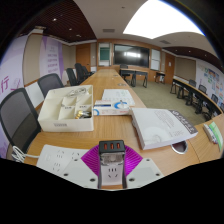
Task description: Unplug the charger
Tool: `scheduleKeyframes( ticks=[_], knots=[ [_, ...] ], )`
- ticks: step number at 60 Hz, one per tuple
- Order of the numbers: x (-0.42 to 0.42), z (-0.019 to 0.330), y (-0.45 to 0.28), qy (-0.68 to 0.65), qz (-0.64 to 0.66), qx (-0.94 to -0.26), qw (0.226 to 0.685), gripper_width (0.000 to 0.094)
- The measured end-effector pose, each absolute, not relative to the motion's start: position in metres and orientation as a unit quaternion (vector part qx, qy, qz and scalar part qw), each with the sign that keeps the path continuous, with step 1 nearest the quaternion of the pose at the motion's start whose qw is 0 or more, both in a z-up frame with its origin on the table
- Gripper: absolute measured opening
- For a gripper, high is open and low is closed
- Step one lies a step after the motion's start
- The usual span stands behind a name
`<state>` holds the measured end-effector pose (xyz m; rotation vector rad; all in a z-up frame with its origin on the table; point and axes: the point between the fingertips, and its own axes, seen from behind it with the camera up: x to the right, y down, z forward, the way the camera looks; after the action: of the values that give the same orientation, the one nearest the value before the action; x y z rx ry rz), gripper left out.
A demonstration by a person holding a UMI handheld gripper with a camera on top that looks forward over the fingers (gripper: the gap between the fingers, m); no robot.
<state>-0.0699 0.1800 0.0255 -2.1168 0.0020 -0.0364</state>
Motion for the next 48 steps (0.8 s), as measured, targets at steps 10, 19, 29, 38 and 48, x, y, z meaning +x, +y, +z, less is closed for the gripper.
scheduleKeyframes(
  ticks=[10,19,29,38,48],
  knots=[
    [-0.069,0.029,0.181,0.005,-0.014,-0.870,0.493,0.0219],
    [-0.069,0.032,0.179,0.010,0.001,-0.872,0.489,0.0219],
    [-0.069,0.194,0.205,-0.017,-0.025,-0.773,0.634,0.0216],
    [-0.038,0.265,0.211,0.007,-0.015,-0.743,0.669,0.0216],
    [0.015,0.189,0.193,0.008,-0.055,-0.784,0.619,0.0221]
  ],
)
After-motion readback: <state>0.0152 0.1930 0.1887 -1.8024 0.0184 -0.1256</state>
